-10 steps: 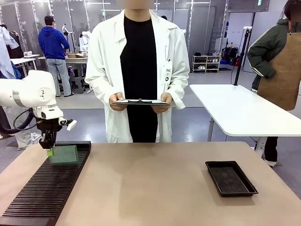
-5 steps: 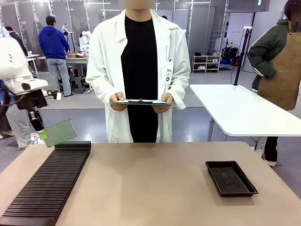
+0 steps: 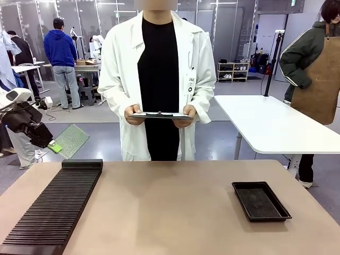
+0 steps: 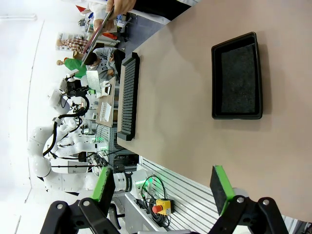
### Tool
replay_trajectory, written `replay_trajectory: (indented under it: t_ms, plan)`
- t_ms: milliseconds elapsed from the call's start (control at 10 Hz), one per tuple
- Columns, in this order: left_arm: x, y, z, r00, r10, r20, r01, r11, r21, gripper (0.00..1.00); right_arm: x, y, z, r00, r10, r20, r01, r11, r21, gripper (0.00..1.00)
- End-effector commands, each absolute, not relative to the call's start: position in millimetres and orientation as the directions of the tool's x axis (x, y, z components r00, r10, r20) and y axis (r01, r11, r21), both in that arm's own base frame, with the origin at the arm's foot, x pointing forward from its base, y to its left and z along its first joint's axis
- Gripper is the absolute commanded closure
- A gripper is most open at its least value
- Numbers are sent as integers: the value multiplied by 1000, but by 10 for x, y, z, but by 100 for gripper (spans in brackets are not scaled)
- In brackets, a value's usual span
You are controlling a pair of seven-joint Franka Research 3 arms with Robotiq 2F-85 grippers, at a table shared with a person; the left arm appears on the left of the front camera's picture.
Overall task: Inspect the PCB.
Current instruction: Pick up the Blank PCB and present it to the human.
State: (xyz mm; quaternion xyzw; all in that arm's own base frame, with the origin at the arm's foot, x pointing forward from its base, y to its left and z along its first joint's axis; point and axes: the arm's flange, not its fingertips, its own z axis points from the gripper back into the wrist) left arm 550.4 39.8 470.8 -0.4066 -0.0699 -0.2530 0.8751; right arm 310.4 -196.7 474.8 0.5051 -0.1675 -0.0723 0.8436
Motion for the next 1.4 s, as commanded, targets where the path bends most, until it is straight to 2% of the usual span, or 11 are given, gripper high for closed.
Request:
replay_trajectory:
  t_ms: [0, 400, 500, 600, 800, 1000, 1300]
  plan:
    - [5506, 404, 4750, 834, -464, 300, 540, 571, -619, 99, 3088, -1973, 4768, 936, -287, 204, -42, 485, 874, 0]
    - [5495, 409, 4711, 850, -429, 305, 516, 563, -646, 97, 3088, -1973, 4768, 936, -287, 204, -42, 485, 874, 0]
    - [5614, 468, 4698, 939, -286, 189, 308, 458, -834, 97, 3088, -1973, 4768, 936, -287, 204, -42, 485, 874, 0]
    - [5715, 459, 4614, 966, -236, 103, 180, 332, -926, 97, 3088, -1973, 4768, 936, -287, 204, -42, 485, 874, 0]
    - [5878, 402, 4426, 986, -154, -62, -52, 67, -996, 97, 3088, -1973, 4768, 936, -287, 204, -42, 485, 874, 0]
    - [6016, 244, 4242, 985, -52, -164, -165, -27, -986, 97, 3088, -1973, 4768, 936, -287, 204, -42, 485, 874, 0]
    - [6269, -156, 3987, 977, 110, -182, -175, -72, -982, 97, 3088, -1973, 4768, 936, -287, 204, -42, 485, 874, 0]
